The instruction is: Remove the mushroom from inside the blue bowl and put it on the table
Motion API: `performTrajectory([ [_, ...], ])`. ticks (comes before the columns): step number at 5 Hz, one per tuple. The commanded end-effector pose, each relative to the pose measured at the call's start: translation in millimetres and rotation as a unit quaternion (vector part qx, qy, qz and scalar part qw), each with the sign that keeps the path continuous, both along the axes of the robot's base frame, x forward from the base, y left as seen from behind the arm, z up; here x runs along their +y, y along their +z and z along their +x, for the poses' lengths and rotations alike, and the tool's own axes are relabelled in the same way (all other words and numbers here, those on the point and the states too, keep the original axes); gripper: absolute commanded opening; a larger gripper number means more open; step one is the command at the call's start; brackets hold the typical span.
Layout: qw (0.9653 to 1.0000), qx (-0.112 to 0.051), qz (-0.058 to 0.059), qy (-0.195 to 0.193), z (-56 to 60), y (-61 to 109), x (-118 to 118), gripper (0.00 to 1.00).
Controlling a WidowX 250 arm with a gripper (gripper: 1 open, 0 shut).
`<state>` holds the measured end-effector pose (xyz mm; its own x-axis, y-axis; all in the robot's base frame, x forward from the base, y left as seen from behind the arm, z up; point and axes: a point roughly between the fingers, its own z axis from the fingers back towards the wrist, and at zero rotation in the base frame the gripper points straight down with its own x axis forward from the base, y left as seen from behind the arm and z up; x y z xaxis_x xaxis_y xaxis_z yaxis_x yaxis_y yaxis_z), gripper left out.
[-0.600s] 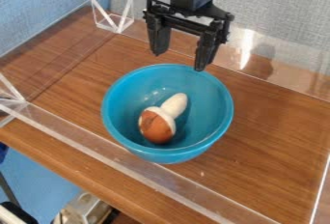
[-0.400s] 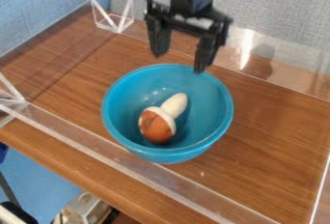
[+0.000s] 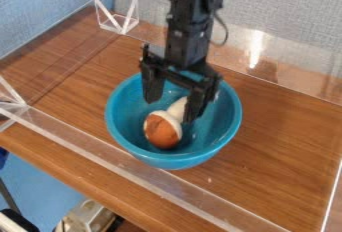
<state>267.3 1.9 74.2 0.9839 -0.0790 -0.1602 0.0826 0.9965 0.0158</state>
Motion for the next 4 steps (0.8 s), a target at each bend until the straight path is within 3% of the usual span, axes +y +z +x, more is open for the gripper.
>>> performTrajectory([
  [1, 0.9999, -0.013, 0.002, -0.003, 0.6, -5.7, 8.4, 1.0],
  [3, 0.9998, -0.011, -0.002, -0.018, -3.7, -25.0, 14.1, 1.0],
  [4, 0.9997, -0.018, -0.006, -0.017, -3.5, -25.4, 17.9, 0.0],
])
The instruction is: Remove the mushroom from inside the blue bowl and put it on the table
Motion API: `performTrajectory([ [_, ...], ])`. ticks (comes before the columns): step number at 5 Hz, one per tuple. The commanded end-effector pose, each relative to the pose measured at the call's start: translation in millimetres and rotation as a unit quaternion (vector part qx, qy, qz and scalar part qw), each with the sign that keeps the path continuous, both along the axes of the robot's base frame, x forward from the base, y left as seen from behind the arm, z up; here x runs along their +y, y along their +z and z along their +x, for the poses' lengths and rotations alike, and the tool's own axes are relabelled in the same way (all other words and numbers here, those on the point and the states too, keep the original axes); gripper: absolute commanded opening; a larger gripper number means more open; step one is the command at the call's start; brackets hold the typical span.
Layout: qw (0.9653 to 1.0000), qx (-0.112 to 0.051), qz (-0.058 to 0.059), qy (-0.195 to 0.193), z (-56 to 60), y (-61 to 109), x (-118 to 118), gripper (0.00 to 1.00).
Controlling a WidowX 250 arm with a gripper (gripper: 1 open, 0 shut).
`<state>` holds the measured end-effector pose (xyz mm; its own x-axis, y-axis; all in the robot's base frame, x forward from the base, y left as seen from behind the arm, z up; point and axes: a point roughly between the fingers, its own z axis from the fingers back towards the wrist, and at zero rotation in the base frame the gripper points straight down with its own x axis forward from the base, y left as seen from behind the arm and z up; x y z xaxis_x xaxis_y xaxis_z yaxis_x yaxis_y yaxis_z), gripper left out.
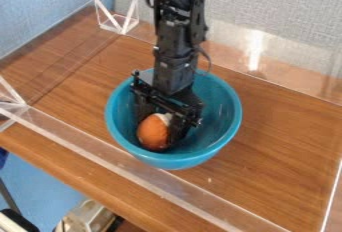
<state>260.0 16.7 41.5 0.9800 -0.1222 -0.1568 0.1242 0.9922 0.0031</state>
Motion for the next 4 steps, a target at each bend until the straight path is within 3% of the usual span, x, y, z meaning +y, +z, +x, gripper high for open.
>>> performTrajectory([
  [1, 0.9995, -0.028, -0.005, 0.014, 5.6, 11.5, 8.2, 0.0],
  [3, 0.9976, -0.062, -0.011, 0.029, 10.2, 31.2, 15.7, 0.0],
  [4, 0.9969, -0.071, -0.013, 0.032, 10.9, 38.3, 17.6, 0.0],
])
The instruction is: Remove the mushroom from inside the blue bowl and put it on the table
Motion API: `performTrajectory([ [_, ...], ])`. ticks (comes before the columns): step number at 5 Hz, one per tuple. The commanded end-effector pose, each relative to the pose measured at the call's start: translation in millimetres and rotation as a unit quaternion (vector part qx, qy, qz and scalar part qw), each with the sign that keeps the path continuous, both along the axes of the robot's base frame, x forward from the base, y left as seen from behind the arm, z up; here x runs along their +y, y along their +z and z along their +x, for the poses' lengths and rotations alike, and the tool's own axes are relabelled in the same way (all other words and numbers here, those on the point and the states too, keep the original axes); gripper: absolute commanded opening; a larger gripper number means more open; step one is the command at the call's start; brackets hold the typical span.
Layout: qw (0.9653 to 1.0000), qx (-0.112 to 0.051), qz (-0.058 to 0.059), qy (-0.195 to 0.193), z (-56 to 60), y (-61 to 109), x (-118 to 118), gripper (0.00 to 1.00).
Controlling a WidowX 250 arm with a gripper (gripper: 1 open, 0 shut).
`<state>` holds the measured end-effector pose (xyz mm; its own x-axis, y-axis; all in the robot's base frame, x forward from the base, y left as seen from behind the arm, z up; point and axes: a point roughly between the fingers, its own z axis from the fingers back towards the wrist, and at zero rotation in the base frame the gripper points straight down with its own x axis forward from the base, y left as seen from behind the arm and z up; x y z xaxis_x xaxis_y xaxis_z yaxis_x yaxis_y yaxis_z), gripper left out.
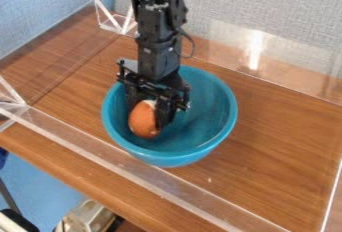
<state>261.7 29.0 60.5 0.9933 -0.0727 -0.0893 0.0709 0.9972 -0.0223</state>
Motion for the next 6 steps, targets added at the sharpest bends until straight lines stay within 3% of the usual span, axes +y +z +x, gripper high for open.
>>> performTrajectory([
  [1, 0.9987, -0.05, 0.002, 0.004, 10.4, 29.6, 5.5, 0.0],
  [2, 0.9983, -0.058, 0.0, 0.002, 10.5, 37.7, 5.6, 0.0],
  [6, 0.9975, -0.07, -0.007, -0.002, 10.5, 41.3, -0.8, 0.0],
])
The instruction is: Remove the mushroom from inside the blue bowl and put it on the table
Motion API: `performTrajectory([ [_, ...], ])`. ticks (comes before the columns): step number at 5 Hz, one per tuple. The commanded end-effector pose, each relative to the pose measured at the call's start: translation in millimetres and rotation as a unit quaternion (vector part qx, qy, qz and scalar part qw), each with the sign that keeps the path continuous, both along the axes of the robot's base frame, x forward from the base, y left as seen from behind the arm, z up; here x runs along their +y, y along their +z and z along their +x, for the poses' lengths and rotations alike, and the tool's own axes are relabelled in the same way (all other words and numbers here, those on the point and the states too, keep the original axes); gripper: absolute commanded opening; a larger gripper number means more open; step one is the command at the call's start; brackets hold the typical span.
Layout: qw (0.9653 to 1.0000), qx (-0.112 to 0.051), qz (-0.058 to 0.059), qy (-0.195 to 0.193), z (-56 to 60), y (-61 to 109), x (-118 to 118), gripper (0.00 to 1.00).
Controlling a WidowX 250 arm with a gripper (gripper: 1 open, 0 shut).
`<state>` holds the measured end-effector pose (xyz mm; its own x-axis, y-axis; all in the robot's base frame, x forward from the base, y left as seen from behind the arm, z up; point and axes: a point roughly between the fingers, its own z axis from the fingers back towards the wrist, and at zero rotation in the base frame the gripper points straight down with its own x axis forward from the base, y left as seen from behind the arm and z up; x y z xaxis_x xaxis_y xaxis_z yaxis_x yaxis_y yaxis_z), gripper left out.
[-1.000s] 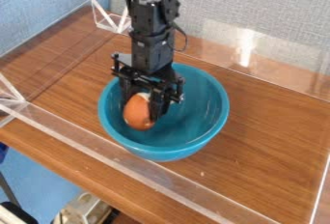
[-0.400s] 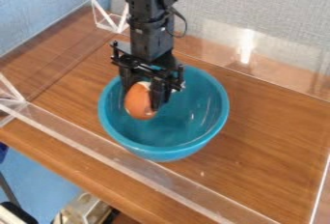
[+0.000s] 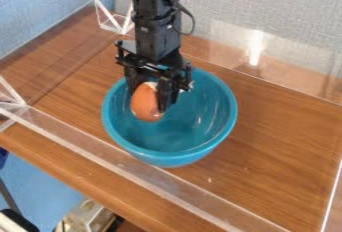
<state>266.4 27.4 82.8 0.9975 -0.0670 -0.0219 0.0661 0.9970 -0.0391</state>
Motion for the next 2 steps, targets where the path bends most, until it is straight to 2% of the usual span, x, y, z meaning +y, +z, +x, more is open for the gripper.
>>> performTrajectory([
  [1, 0.9994, -0.035, 0.002, -0.006, 4.5, 11.9, -1.7, 0.0],
  [2, 0.9994, -0.034, 0.0, -0.008, 2.9, 8.4, -3.8, 0.0],
])
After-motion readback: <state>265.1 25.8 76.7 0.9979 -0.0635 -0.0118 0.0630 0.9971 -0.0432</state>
